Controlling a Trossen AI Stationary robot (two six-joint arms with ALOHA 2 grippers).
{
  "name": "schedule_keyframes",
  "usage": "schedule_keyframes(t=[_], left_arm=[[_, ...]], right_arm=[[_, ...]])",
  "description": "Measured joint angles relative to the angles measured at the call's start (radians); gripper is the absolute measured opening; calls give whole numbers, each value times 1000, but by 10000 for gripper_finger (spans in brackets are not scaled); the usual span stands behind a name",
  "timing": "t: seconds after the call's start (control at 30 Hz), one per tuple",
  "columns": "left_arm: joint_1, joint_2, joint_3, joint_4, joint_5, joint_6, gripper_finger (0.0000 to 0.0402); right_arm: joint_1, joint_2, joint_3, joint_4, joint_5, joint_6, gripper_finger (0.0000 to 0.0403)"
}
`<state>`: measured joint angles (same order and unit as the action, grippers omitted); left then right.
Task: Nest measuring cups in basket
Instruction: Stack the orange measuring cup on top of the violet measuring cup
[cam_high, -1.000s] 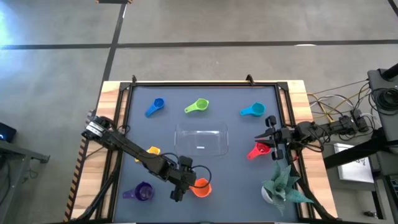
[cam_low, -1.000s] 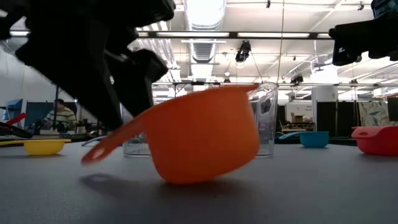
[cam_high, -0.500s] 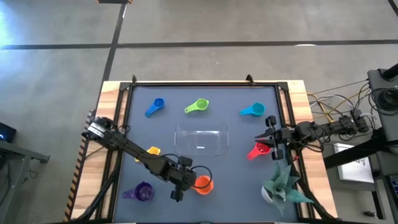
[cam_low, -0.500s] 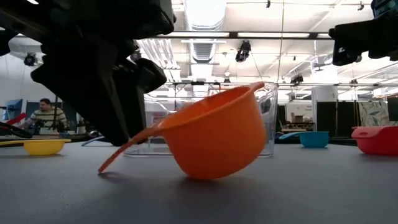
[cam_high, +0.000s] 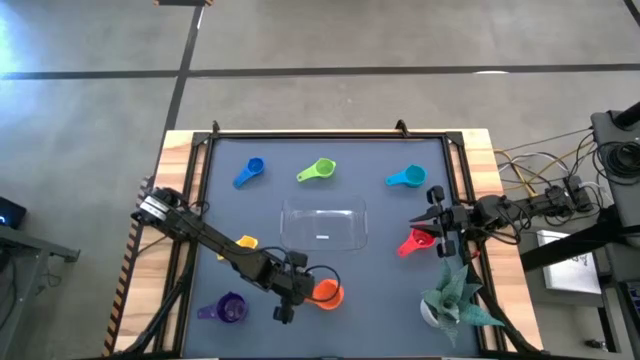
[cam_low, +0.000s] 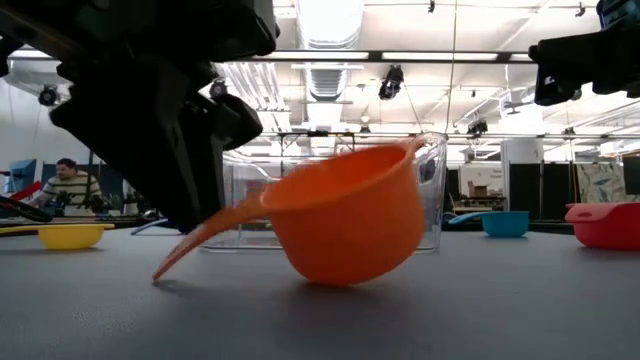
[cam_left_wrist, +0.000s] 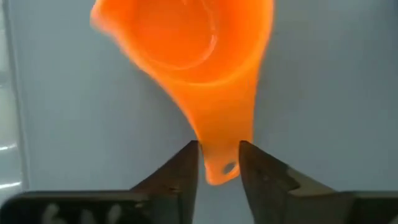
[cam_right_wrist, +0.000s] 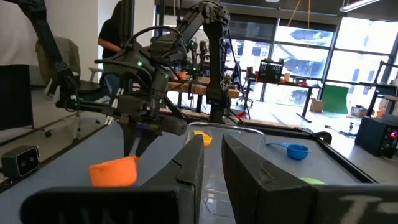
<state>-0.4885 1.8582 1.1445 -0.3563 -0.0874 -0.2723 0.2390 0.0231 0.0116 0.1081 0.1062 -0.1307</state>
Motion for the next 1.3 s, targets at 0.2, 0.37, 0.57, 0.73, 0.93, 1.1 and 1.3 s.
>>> schedule_keyframes(t=[0.2,0.37,0.57,0.73,0.93,1.1,1.3], left_arm=[[0,-24,21,-27,-9,-10,194],[2,-21,22,-27,-58,-82,256],[6,-15,22,-8,-58,-156,296],[4,-17,22,21,-91,-79,299],[11,-19,23,129,-106,-23,280],[35,-19,23,252,-43,-92,267],[35,-11,23,280,-31,-77,257]], right_arm=[[0,0,0,0,0,0,47],[0,0,0,0,0,0,47],[0,0,0,0,0,0,47],[0,0,0,0,0,0,47],[0,0,0,0,0,0,47],[0,0,0,0,0,0,47],[0,0,0,0,0,0,47]])
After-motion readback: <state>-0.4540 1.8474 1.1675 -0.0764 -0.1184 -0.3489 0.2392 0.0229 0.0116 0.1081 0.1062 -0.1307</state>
